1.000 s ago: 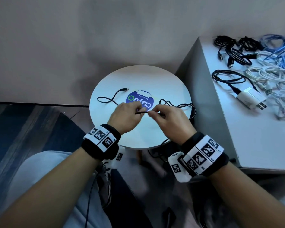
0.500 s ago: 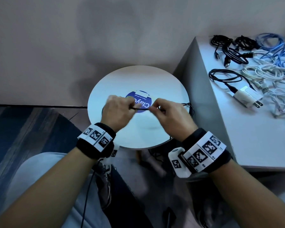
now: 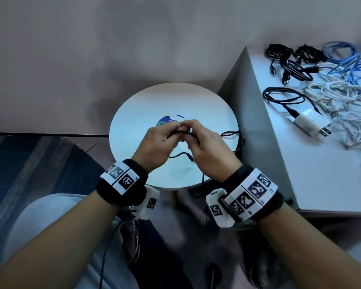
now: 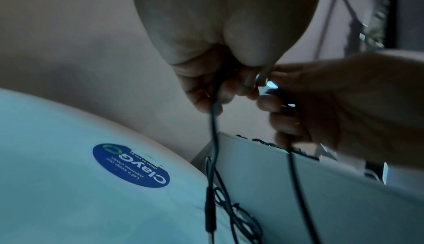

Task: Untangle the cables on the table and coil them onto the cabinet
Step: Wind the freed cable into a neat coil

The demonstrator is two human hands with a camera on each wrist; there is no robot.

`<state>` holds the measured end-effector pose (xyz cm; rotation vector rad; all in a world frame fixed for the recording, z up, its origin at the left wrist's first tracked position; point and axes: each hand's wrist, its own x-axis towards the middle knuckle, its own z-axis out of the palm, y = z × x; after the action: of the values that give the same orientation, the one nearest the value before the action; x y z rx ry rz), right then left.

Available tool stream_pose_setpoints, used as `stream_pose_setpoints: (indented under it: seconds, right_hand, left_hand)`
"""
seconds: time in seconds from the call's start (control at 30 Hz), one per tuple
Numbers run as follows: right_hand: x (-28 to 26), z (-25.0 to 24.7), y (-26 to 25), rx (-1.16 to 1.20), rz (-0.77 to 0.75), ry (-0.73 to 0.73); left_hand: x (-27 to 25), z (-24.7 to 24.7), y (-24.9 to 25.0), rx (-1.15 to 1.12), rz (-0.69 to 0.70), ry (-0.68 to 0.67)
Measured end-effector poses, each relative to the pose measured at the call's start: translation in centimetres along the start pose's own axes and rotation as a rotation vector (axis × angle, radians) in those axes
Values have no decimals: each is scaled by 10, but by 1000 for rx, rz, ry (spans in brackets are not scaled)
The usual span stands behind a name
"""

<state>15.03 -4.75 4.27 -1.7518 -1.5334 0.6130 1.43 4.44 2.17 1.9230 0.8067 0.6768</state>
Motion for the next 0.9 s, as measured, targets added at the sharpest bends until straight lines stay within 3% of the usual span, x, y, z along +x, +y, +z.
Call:
stream_pose_setpoints:
  seconds: [0.17, 0.33, 0.5, 0.63, 0.77, 0.9]
  right_hand:
    - [11, -23, 3, 141, 34, 213]
    - [9, -20, 8, 229, 106, 245]
    - [17, -15, 18, 342, 134, 319]
    - [15, -9, 20, 268, 172, 299]
    - [22, -11, 30, 321, 216, 333]
    - [18, -12, 29, 186, 214, 233]
  left_hand:
    - [5, -17, 5, -201, -105, -29]
    - [-1, -17, 27, -621, -189, -181]
    - [-4, -21, 25, -578, -185, -206]
    - [-6, -22, 27, -727, -144, -292]
    - [-5, -24, 25, -719, -143, -288]
    - [-2, -23, 24, -790, -188, -251]
